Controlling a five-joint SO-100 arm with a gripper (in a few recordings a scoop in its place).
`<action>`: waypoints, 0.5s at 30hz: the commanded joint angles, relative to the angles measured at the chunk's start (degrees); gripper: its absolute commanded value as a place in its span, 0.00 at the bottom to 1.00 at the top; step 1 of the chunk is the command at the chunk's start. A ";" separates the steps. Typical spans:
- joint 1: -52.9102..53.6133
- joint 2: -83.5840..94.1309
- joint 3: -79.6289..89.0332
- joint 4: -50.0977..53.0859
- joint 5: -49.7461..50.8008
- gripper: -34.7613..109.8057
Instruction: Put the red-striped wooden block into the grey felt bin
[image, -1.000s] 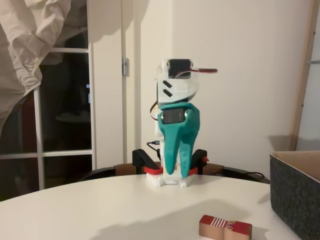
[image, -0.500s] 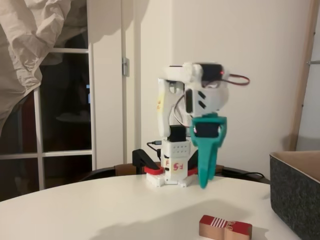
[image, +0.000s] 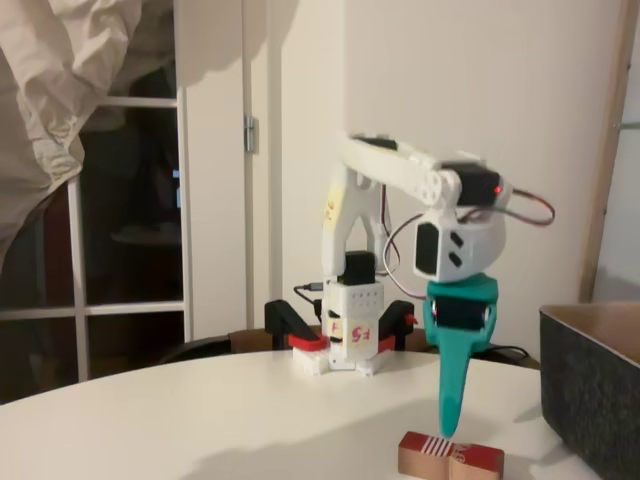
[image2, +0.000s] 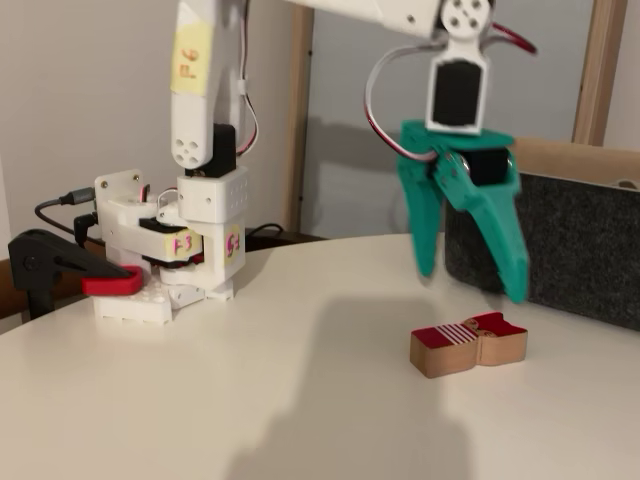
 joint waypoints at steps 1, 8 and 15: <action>-0.97 -1.58 -2.72 -0.70 -0.18 0.54; -0.97 -4.83 -2.90 -4.31 -0.79 0.53; -0.79 -7.21 -2.72 -5.45 -2.37 0.52</action>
